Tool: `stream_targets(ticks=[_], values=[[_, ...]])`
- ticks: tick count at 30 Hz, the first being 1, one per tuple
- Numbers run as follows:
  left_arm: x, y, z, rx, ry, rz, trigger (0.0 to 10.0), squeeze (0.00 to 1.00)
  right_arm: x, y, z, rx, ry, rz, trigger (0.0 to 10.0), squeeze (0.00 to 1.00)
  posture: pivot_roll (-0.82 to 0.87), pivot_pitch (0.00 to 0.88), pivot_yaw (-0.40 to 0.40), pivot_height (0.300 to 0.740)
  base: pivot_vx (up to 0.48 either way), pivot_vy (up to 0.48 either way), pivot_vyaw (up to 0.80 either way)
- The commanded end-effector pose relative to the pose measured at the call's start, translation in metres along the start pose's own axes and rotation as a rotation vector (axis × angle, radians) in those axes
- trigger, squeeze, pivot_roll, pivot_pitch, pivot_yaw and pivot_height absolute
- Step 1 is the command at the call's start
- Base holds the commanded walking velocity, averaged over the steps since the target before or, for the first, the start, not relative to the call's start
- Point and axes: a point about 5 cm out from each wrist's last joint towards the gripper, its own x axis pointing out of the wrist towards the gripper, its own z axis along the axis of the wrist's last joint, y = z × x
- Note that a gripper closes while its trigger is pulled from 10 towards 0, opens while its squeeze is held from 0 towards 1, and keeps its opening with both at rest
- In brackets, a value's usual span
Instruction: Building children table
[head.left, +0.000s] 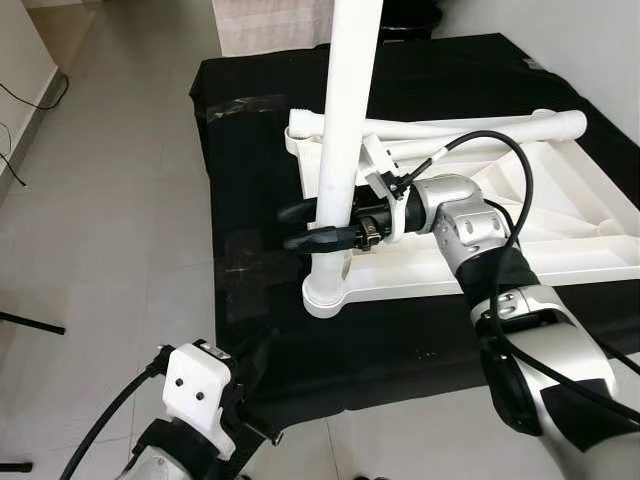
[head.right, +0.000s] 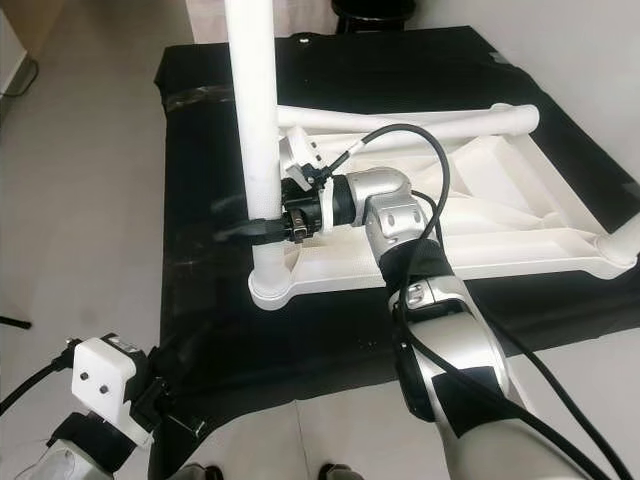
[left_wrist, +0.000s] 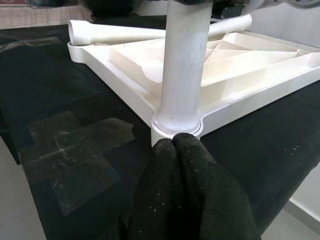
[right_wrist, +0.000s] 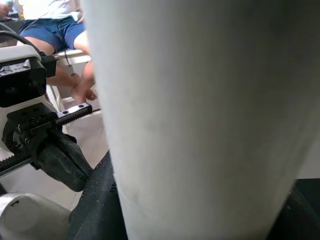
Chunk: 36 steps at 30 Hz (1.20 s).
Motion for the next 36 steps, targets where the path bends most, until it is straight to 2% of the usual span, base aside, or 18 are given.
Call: stream_targets(ticks=[1,2,4,7,9,11,12,13,20,21,22,26,27,28,29,32,35,36], values=[[-0.001,0.000,-0.001,0.001,0.015,-0.006,10.0,0.00,-0.009,0.003,-0.009,-0.002,0.006,-0.065,0.0,0.00,0.10,0.198,-0.037,0.740,0.000,0.000,0.00],[-0.001,0.000,-0.001,0.001,0.015,-0.006,10.0,0.00,-0.009,0.003,-0.009,-0.002,0.006,-0.065,0.0,0.00,0.10,0.198,-0.037,0.740,0.000,0.000,0.00],[0.002,0.002,-0.001,0.001,0.008,-0.005,10.0,0.00,-0.020,0.007,-0.020,-0.007,0.005,-0.307,0.0,0.00,0.08,0.192,-0.050,0.740,0.000,0.000,0.00],[0.002,0.002,-0.001,0.001,0.008,-0.005,10.0,0.00,-0.020,0.007,-0.020,-0.007,0.005,-0.307,0.0,0.00,0.08,0.192,-0.050,0.740,0.000,0.000,0.00],[0.003,0.006,-0.002,0.005,0.003,-0.001,10.0,0.00,-0.009,0.022,-0.051,-0.007,0.086,-0.935,0.0,0.00,0.06,0.192,-0.046,0.740,0.000,0.000,0.00],[0.003,0.006,-0.002,0.005,0.003,-0.001,10.0,0.00,-0.009,0.022,-0.051,-0.007,0.086,-0.935,0.0,0.00,0.06,0.192,-0.046,0.740,0.000,0.000,0.00],[0.005,0.008,-0.001,0.008,-0.001,0.001,10.0,0.00,0.006,0.054,-0.071,0.024,0.128,-1.080,0.0,0.00,0.04,0.188,-0.020,0.740,0.000,0.000,0.00],[0.007,0.011,-0.003,0.013,-0.002,-0.002,10.0,0.00,0.025,0.072,-0.075,-0.022,0.163,-1.073,0.0,0.00,0.03,0.177,-0.009,0.740,0.000,0.000,0.00],[0.014,0.018,-0.007,0.014,0.000,0.003,10.0,0.00,0.037,0.065,-0.077,0.018,0.115,-1.031,0.1,0.00,0.04,0.137,-0.018,0.740,0.000,0.000,0.00],[0.015,0.019,-0.007,0.019,-0.005,0.013,10.0,0.00,0.037,0.063,-0.078,0.027,0.121,-1.007,8.6,0.00,0.04,0.134,-0.023,0.740,0.000,0.000,0.00],[0.015,0.020,-0.007,0.024,-0.008,0.027,10.0,0.00,0.038,0.062,-0.077,0.051,0.119,-0.958,10.0,0.00,0.04,0.131,-0.023,0.740,0.000,0.000,0.00],[0.015,0.021,-0.007,0.027,-0.011,0.037,10.0,0.00,0.035,0.059,-0.074,0.058,0.116,-0.924,10.0,0.00,0.04,0.130,-0.023,0.740,0.000,0.000,0.00],[0.015,0.022,-0.006,0.026,-0.013,0.038,10.0,0.00,0.034,0.058,-0.069,0.106,0.097,-0.855,10.0,0.47,0.04,0.129,-0.024,0.740,0.000,0.000,0.00],[0.015,0.022,-0.006,0.026,-0.013,0.038,10.0,0.00,0.034,0.058,-0.069,0.106,0.097,-0.855,10.0,0.47,0.04,0.129,-0.024,0.740,0.000,0.000,0.00],[0.016,0.021,-0.006,0.023,-0.013,0.034,10.0,0.00,0.032,0.057,-0.063,0.111,0.085,-0.752,10.0,1.00,0.04,0.130,-0.026,0.740,0.000,0.000,0.00],[0.016,0.021,-0.006,0.023,-0.013,0.034,10.0,0.00,0.032,0.057,-0.063,0.111,0.085,-0.752,10.0,1.00,0.04,0.130,-0.026,0.740,0.000,0.000,0.00],[0.016,0.020,-0.006,0.019,-0.014,0.027,10.0,0.00,0.029,0.057,-0.051,0.068,0.077,-0.630,10.0,1.00,0.05,0.134,-0.025,0.740,0.000,0.000,0.00],[0.016,0.020,-0.005,0.016,-0.015,0.020,10.0,0.00,0.024,0.054,-0.041,0.000,0.090,-0.495,10.0,1.00,0.07,0.143,-0.021,0.740,0.000,0.000,0.00]])
